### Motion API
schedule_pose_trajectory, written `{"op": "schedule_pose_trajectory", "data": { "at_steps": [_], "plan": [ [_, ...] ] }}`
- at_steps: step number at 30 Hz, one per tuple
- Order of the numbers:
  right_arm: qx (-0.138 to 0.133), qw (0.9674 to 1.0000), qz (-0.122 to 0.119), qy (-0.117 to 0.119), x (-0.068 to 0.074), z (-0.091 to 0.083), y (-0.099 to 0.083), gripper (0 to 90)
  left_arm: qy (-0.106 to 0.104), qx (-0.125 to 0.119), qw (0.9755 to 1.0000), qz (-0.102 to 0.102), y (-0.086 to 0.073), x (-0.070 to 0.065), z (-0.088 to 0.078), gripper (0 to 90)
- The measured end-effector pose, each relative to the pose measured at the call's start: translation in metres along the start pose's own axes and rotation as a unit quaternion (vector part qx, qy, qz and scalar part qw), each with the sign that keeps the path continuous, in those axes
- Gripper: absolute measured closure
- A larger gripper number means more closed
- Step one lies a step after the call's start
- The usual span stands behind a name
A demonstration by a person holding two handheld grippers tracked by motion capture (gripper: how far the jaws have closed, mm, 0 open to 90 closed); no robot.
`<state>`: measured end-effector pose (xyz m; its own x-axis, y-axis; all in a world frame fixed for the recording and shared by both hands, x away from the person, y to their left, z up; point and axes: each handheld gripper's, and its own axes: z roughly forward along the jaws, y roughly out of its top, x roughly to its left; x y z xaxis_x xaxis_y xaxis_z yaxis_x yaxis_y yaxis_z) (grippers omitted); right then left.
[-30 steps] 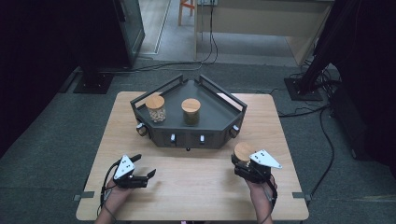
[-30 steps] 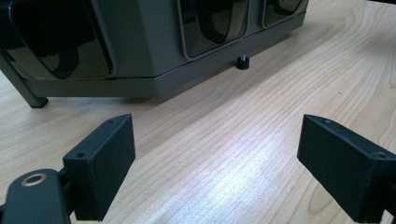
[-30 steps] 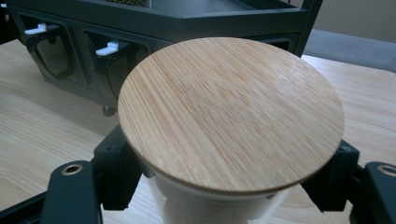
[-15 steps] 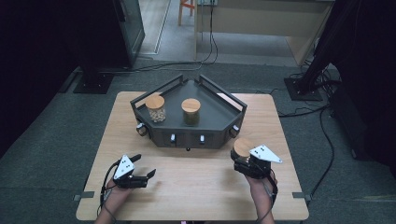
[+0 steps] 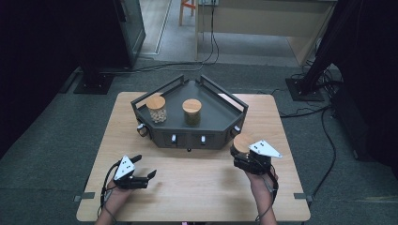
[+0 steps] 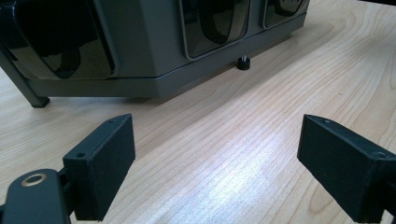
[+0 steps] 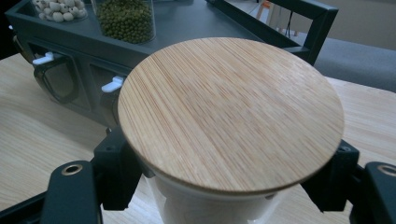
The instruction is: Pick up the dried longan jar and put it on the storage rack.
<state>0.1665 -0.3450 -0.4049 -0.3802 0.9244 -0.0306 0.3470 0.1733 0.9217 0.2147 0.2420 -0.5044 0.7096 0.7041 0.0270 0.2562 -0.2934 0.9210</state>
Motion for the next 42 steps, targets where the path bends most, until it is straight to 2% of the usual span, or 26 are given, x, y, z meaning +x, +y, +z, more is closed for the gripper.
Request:
{"op": "schedule_pose_trajectory", "data": {
  "at_steps": [11,42],
  "plan": [
    [0.002,0.9999,-0.011,0.001,0.0,0.005,0.015,25.5,0.0,0.0,1.0,0.001,0.0,0.0,0.0,10.9],
    [-0.003,0.9999,-0.015,-0.004,-0.005,0.012,0.055,25.5,0.0,-0.004,1.0,-0.002,-0.001,0.001,-0.001,10.9]
  ]
}}
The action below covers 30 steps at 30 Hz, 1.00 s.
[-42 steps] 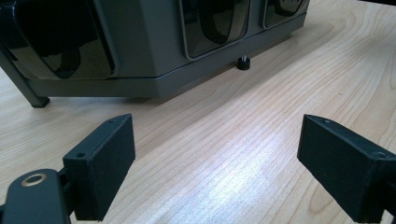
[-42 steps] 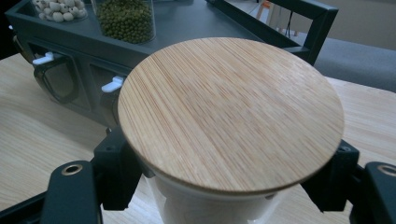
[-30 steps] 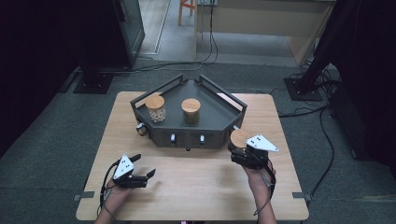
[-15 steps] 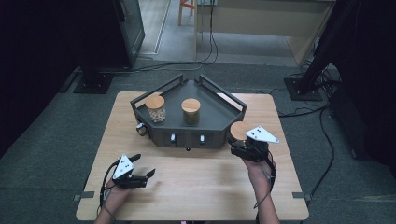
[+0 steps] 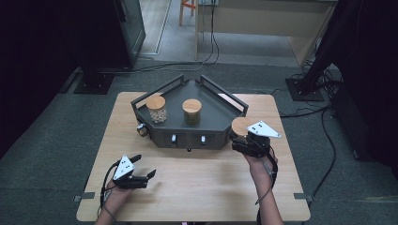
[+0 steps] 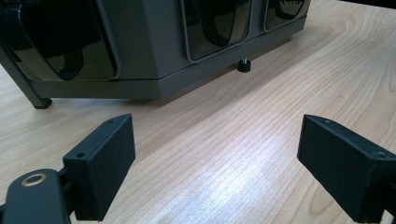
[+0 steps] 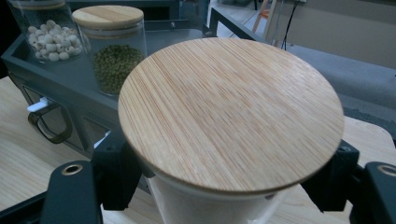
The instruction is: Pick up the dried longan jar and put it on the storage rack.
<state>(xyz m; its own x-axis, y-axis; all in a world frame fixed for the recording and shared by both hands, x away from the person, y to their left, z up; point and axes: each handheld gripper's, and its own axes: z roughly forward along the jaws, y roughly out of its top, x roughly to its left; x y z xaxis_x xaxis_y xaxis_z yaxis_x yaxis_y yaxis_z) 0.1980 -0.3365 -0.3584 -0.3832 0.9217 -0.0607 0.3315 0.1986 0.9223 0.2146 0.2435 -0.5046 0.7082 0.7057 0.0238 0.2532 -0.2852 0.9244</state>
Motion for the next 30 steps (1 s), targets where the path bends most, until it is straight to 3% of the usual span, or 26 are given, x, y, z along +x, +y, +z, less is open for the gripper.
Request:
{"op": "schedule_pose_trajectory", "data": {
  "at_steps": [30],
  "plan": [
    [0.011,0.9999,-0.007,-0.005,0.001,0.024,0.026,25.5,0.0,-0.002,1.0,-0.001,0.0,0.001,-0.001,10.8]
  ]
}}
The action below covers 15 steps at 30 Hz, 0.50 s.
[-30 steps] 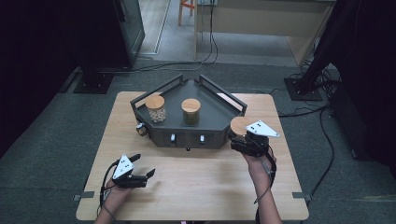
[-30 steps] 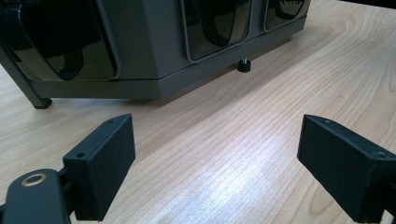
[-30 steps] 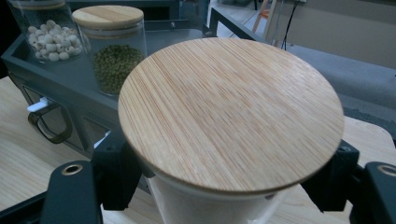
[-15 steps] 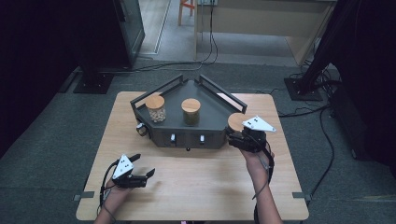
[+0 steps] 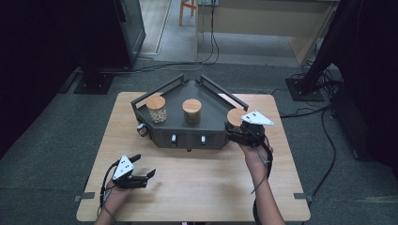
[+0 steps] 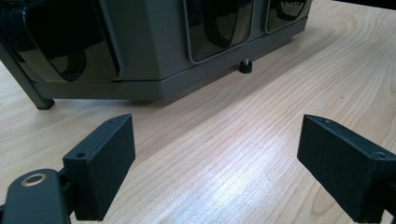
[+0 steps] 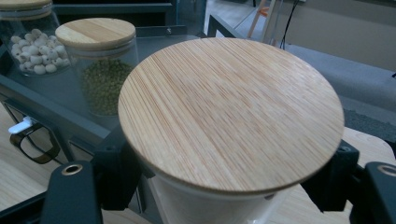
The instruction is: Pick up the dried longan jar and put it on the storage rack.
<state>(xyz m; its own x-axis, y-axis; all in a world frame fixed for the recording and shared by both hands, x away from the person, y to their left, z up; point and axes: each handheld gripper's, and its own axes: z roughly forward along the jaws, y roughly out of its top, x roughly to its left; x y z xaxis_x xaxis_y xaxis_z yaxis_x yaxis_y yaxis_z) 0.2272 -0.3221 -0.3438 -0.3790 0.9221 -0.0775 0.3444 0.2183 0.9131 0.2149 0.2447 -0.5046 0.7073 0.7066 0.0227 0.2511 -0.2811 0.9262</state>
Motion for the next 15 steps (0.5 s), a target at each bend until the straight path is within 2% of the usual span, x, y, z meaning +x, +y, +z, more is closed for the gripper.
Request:
{"op": "schedule_pose_trajectory", "data": {
  "at_steps": [15],
  "plan": [
    [-0.002,1.0,-0.003,-0.003,0.006,0.017,0.011,25.5,-0.002,-0.003,1.0,-0.004,-0.001,0.002,-0.001,10.9]
  ]
}}
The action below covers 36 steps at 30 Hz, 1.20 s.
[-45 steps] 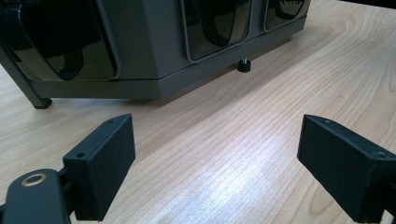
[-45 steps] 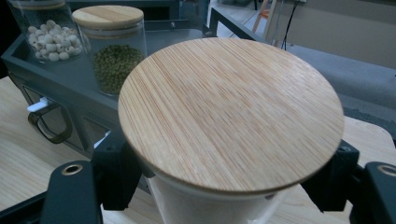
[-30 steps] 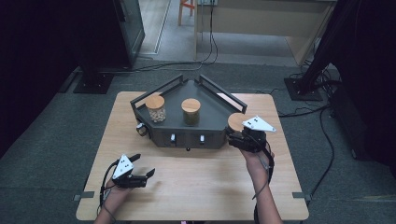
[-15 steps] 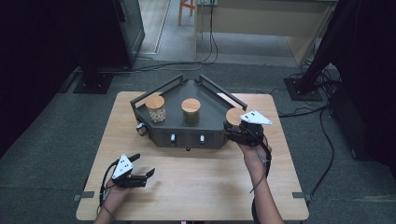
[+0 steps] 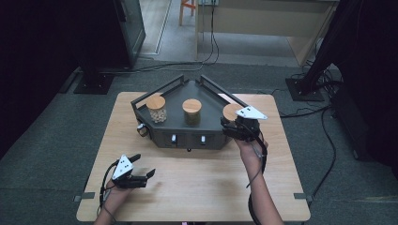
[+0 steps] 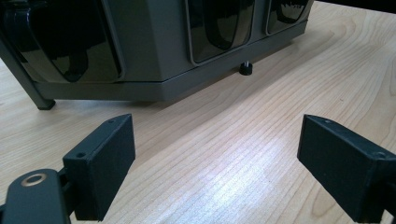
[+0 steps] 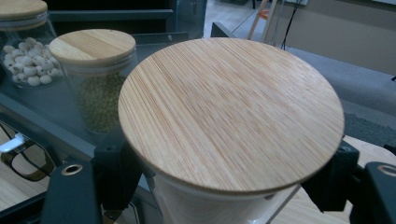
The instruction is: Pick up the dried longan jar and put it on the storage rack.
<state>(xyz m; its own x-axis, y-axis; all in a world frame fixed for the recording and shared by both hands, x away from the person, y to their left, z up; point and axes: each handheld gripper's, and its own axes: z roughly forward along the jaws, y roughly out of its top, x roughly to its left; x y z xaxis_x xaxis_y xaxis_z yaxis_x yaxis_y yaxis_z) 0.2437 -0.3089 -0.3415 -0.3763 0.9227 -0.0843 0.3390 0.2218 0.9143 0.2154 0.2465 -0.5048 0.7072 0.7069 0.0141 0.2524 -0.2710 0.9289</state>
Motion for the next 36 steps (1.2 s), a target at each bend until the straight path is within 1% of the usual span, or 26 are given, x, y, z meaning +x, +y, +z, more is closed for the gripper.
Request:
{"op": "schedule_pose_trajectory", "data": {
  "at_steps": [10,14,16,22,25,27,33,36],
  "plan": [
    [0.0,1.0,-0.002,0.004,0.005,0.01,0.007,25.5,0.0,-0.002,1.0,-0.003,0.0,0.0,-0.001,10.9],
    [0.001,1.0,-0.001,0.005,0.006,0.017,0.01,25.5,0.0,-0.002,1.0,-0.004,-0.001,0.0,-0.001,10.9],
    [0.004,1.0,-0.004,0.004,0.006,0.021,0.012,25.5,0.0,-0.003,1.0,-0.003,-0.001,0.001,-0.001,10.8],
    [0.006,0.9999,0.008,0.003,0.002,0.031,0.015,25.5,0.001,-0.003,1.0,-0.005,-0.001,0.001,-0.001,10.9],
    [0.007,0.9998,0.017,0.003,0.0,0.036,0.015,25.5,-0.001,-0.004,1.0,-0.007,-0.001,0.001,-0.001,10.8],
    [0.009,0.9998,0.018,0.001,-0.001,0.04,0.015,25.5,-0.002,-0.005,1.0,-0.007,-0.001,0.001,-0.001,10.8],
    [0.012,0.9994,0.031,0.0,-0.004,0.049,0.015,25.5,-0.001,-0.005,1.0,-0.007,-0.001,0.002,-0.001,10.8],
    [0.015,0.9995,0.03,-0.003,-0.004,0.052,0.016,25.5,-0.001,-0.005,1.0,-0.007,-0.001,0.002,-0.001,10.8]
  ]
}}
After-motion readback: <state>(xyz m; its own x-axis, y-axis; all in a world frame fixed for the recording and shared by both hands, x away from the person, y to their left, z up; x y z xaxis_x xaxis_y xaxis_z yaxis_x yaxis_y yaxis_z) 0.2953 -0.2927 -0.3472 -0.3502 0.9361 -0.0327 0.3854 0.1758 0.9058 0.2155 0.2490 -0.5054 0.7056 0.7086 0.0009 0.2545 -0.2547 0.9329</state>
